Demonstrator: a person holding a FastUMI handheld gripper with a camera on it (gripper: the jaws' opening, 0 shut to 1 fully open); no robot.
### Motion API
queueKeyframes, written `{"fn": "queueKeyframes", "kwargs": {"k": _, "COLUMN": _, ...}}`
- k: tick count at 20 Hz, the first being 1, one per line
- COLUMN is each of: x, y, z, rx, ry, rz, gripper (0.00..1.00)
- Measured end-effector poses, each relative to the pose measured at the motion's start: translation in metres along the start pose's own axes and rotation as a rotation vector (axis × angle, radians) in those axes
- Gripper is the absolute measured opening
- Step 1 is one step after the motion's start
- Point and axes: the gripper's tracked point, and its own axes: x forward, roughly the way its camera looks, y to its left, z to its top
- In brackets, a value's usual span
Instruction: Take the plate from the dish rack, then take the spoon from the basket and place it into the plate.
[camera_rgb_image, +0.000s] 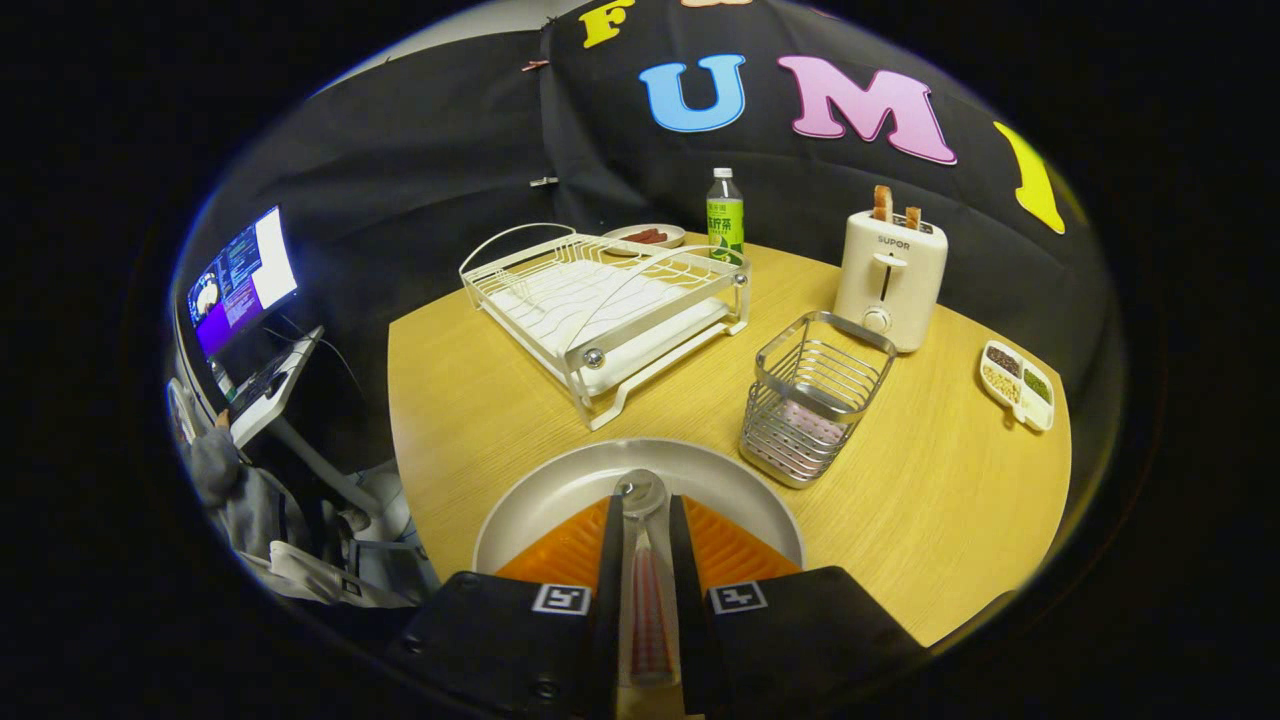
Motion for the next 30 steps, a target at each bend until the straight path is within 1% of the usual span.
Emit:
{"fn": "queueKeyframes", "kwargs": {"k": 3, "x": -0.013, "y": -0.009, "z": 0.021, "rx": 0.022, "ry": -0.03, "rz": -0.045, "gripper": 1.0}}
{"fn": "queueKeyframes", "kwargs": {"k": 9, "x": -0.074, "y": -0.038, "z": 0.098, "rx": 0.063, "ry": -0.191, "rz": -0.241, "gripper": 1.0}}
{"fn": "queueKeyframes", "kwargs": {"k": 12, "x": -0.105, "y": -0.046, "z": 0.122, "rx": 0.115, "ry": -0.231, "rz": -0.36, "gripper": 1.0}}
{"fn": "queueKeyframes", "kwargs": {"k": 14, "x": -0.128, "y": -0.047, "z": 0.144, "rx": 0.158, "ry": -0.283, "rz": -0.438, "gripper": 1.0}}
{"fn": "queueKeyframes", "kwargs": {"k": 17, "x": -0.154, "y": -0.043, "z": 0.162, "rx": 0.196, "ry": -0.347, "rz": -0.56, "gripper": 1.0}}
{"fn": "queueKeyframes", "kwargs": {"k": 19, "x": -0.167, "y": -0.031, "z": 0.172, "rx": 0.213, "ry": -0.386, "rz": -0.614, "gripper": 1.0}}
{"fn": "queueKeyframes", "kwargs": {"k": 23, "x": -0.184, "y": -0.007, "z": 0.182, "rx": 0.266, "ry": -0.426, "rz": -0.694, "gripper": 0.99}}
{"fn": "queueKeyframes", "kwargs": {"k": 25, "x": -0.194, "y": 0.009, "z": 0.197, "rx": 0.298, "ry": -0.46, "rz": -0.716, "gripper": 0.99}}
{"fn": "queueKeyframes", "kwargs": {"k": 30, "x": -0.218, "y": 0.034, "z": 0.23, "rx": 0.272, "ry": -0.527, "rz": -0.793, "gripper": 0.99}}
